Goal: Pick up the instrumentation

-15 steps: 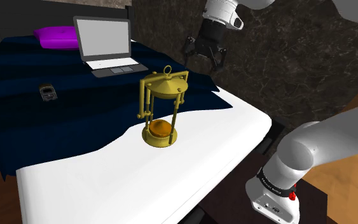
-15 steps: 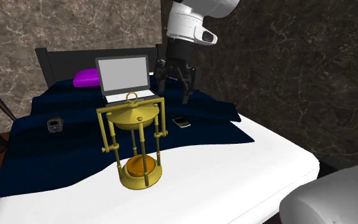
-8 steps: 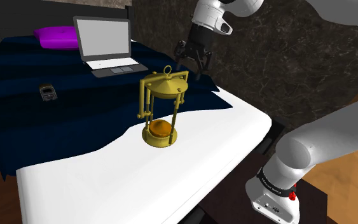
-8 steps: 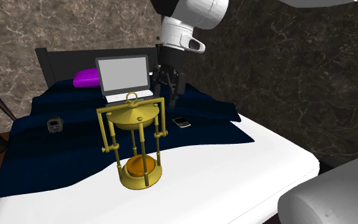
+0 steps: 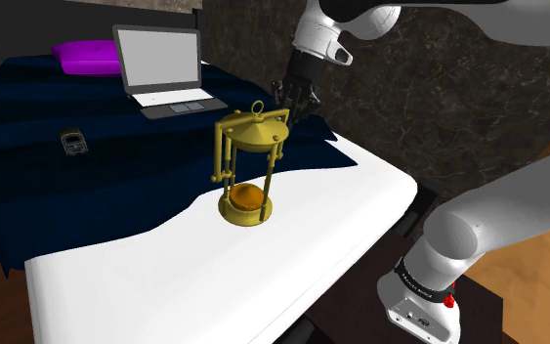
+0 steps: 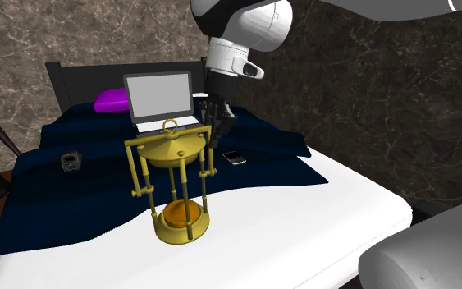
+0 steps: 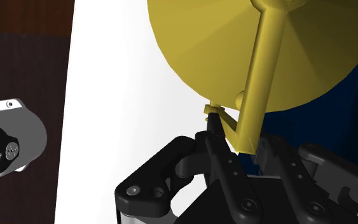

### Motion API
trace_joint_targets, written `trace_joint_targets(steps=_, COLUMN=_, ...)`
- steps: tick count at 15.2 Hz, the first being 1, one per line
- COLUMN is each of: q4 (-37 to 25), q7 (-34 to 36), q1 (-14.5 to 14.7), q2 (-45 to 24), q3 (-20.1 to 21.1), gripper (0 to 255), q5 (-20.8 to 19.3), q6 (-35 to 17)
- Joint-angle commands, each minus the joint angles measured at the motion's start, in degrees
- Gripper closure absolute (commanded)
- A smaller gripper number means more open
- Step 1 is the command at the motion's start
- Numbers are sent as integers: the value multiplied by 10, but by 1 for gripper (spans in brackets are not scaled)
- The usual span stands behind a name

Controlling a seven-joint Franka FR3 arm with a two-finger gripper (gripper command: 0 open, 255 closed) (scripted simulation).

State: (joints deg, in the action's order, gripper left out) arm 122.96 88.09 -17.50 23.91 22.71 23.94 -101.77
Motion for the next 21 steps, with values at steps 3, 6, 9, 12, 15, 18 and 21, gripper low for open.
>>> trace_joint_targets(steps=3, q4=0, q7=0, q1=0, q2=0, q3=0, gripper=255, q5=0, q6=0)
trace_joint_targets(steps=6, q4=0, q7=0, q1=0, q2=0, q3=0, gripper=255, q5=0, q6=0)
trace_joint_targets(steps=9, q4=-15, q7=4, q1=0, q2=0, q3=-2, gripper=255, q5=-2, q6=14)
trace_joint_targets(steps=12, q4=-39, q7=10, q1=-2, q2=-2, q3=-5, gripper=255, q5=-5, q6=36)
trace_joint_targets(steps=15, q4=-64, q7=16, q1=-3, q2=-5, q3=-7, gripper=255, q5=-8, q6=58)
trace_joint_targets(steps=18, q4=-90, q7=22, q1=-4, q2=-9, q3=-10, gripper=255, q5=-11, q6=79)
trace_joint_targets(steps=21, q4=-117, q7=29, q1=-5, q2=-14, q3=-12, gripper=255, q5=-14, q6=100)
